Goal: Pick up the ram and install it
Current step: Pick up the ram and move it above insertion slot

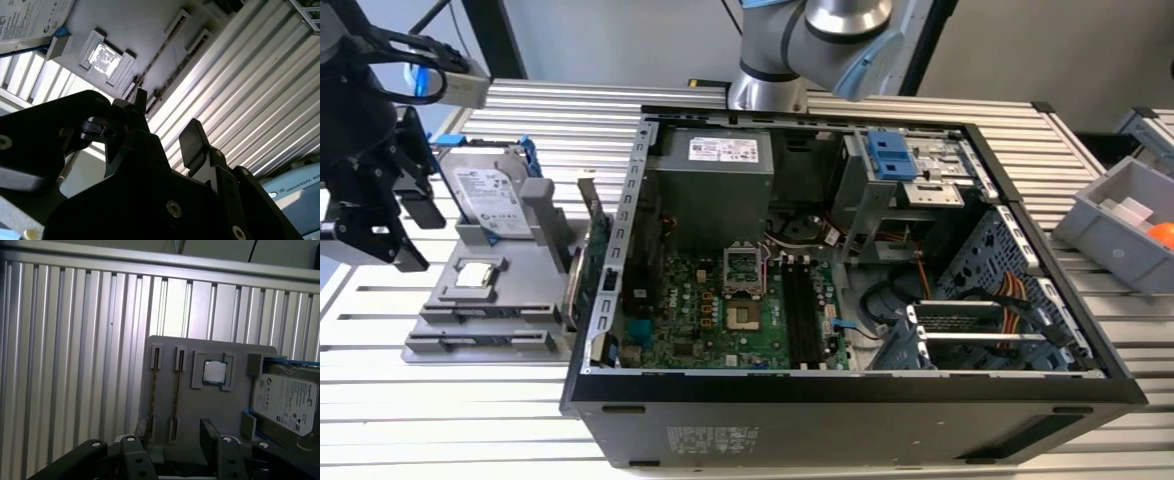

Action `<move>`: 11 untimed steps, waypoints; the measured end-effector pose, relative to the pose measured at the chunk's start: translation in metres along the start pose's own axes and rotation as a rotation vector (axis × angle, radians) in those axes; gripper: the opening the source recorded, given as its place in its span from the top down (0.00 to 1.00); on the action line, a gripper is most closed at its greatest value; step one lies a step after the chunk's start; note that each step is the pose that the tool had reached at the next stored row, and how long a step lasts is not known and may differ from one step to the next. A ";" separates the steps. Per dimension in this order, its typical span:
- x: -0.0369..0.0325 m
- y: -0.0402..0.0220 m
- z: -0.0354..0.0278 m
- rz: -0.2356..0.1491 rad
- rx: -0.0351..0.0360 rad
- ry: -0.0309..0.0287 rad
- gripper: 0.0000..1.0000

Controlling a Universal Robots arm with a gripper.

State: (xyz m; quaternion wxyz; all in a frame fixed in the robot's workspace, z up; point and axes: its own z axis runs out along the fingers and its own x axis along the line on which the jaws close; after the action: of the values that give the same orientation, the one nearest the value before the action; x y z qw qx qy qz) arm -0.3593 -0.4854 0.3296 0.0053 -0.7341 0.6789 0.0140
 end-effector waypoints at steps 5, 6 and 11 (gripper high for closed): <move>0.0001 -0.0001 0.0043 0.000 0.0000 0.0000 0.00; 0.0001 -0.0001 0.0052 0.000 0.0001 -0.0001 0.00; 0.0002 -0.0001 0.0091 0.000 0.0000 0.0000 0.00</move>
State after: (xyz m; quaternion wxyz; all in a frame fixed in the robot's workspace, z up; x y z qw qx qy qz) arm -0.3593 -0.4854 0.3205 0.0053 -0.7341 0.6789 0.0140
